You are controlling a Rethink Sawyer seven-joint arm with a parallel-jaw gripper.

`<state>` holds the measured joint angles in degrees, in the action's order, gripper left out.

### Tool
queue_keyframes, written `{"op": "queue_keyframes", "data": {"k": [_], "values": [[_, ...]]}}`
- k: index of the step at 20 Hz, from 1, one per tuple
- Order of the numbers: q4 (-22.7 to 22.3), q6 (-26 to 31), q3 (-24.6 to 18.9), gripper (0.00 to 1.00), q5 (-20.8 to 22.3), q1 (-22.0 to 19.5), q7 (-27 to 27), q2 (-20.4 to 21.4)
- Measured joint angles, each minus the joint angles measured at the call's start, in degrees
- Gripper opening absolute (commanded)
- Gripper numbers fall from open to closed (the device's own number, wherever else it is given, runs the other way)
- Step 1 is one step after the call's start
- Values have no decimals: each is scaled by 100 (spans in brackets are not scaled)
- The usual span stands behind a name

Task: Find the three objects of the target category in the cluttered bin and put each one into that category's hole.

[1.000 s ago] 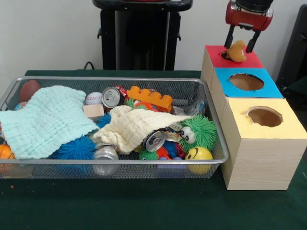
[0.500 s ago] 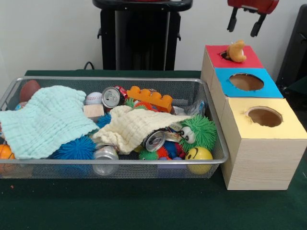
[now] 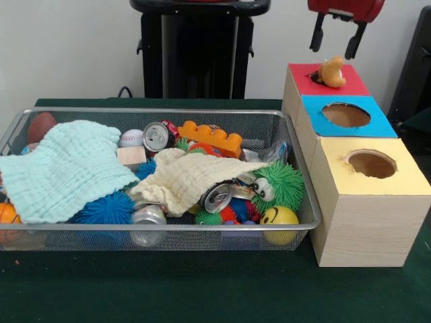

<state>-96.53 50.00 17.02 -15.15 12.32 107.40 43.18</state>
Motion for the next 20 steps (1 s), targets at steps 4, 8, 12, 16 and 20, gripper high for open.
{"op": "queue_keyframes", "data": {"k": [4,8,12,16,20], "values": [[-37,-520,-2,100,0,-15,0,-65],[-130,-959,-5,100,1,-9,0,-105],[-215,-1118,-4,100,0,51,0,-99],[-410,-1291,-4,100,0,288,0,-48],[-567,-1496,-5,100,-1,451,0,-27]]}}
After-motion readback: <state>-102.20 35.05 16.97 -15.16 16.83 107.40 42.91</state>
